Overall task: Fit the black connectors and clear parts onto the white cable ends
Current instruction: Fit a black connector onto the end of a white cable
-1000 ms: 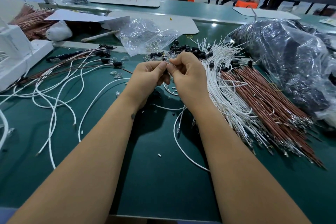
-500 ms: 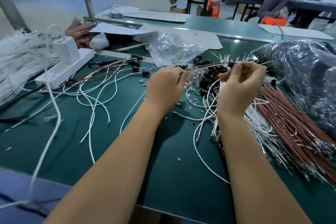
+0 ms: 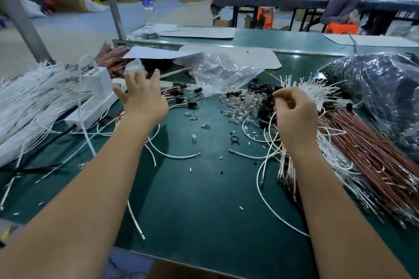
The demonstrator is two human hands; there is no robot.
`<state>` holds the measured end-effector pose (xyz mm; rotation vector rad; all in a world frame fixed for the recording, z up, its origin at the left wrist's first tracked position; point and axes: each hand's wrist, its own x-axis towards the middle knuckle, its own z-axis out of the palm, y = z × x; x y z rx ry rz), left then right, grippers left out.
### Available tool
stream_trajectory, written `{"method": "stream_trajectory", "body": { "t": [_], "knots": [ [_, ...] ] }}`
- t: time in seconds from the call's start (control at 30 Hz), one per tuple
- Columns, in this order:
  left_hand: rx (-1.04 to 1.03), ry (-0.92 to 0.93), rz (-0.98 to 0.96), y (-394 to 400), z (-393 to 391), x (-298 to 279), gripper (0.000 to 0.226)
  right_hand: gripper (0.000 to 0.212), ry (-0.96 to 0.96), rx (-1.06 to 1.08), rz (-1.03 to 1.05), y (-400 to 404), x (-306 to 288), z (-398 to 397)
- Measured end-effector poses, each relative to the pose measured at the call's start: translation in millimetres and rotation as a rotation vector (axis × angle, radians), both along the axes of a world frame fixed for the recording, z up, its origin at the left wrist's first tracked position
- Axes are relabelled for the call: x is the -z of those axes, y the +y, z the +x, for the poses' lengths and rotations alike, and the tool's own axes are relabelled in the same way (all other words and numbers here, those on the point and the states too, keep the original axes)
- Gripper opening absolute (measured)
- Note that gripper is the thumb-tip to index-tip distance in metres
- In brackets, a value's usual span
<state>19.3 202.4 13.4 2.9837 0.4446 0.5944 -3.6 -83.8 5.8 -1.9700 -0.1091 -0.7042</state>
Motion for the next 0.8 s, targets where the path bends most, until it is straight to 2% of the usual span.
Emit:
{"method": "stream_trajectory", "body": {
  "t": [0.1, 0.2, 0.3, 0.37, 0.43, 0.5, 0.57, 0.67, 0.8],
  "knots": [
    [0.119, -0.113, -0.054, -34, -1, 4, 0.053, 0.024, 0.039, 0.128, 0.225, -26, -18, 4],
    [0.344, -0.162, -0.189, -89, -5, 11, 0.034, 0.025, 0.105, 0.246, 0.243, -50, -29, 6],
    [0.514, -0.097, -0.354, -147, -11, 25, 0.031, 0.02, 0.196, 0.226, 0.068, -61, -28, 6],
    [0.542, -0.001, -0.419, -179, -14, 34, 0.033, 0.017, 0.287, 0.145, -0.139, -60, -27, 6],
    [0.539, 0.099, -0.376, -200, -17, 42, 0.033, 0.016, 0.438, 0.097, -0.444, -57, -25, 10],
    [0.561, 0.116, -0.274, -207, -17, 47, 0.033, 0.024, 0.585, 0.113, -0.716, -50, -21, 17],
    [0.575, 0.082, -0.256, -202, -18, 50, 0.034, 0.025, 0.631, 0.186, -0.856, -42, -15, 24],
    [0.563, -0.018, -0.364, -190, -22, 49, 0.032, 0.017, 0.582, 0.325, -0.896, -29, -6, 33],
    [0.407, -0.22, -0.473, -175, -20, 40, 0.026, 0.027, 0.573, 0.365, -0.738, -31, 0, 39]
  ]
}}
